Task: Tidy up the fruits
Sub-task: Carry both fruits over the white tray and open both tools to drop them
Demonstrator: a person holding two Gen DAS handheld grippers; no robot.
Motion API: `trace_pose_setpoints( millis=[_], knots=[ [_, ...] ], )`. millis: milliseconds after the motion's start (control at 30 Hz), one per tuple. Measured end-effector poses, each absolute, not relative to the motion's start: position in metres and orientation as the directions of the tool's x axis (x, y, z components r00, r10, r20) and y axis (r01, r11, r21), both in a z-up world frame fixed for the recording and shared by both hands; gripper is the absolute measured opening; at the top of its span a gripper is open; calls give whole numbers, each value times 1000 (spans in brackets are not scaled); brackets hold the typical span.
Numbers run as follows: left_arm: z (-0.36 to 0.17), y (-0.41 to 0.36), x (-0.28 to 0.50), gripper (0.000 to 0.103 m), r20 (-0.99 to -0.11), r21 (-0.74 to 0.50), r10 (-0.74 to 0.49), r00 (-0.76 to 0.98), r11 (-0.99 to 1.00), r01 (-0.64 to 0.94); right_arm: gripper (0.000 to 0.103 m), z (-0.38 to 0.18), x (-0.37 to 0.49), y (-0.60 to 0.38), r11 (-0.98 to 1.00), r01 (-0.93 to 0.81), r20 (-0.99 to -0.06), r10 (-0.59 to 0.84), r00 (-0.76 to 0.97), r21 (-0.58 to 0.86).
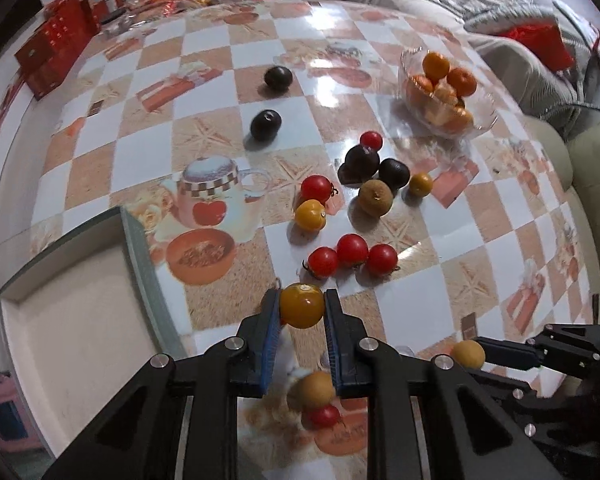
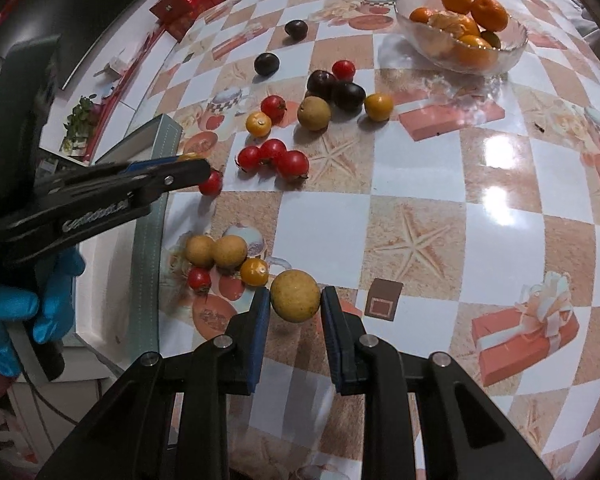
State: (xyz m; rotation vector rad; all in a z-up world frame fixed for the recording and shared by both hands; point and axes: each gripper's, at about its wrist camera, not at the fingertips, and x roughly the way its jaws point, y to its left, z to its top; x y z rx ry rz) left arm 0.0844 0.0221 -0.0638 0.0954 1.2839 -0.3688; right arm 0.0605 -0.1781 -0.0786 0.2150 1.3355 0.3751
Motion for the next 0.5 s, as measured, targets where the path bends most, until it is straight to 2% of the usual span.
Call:
trace_pose_setpoints(
  millis=[500],
  knots=[
    [-30, 102, 47, 23, -928, -142, -181, 326, 980, 139, 28, -40, 69, -102, 891, -287, -893, 411, 183, 351]
  ],
)
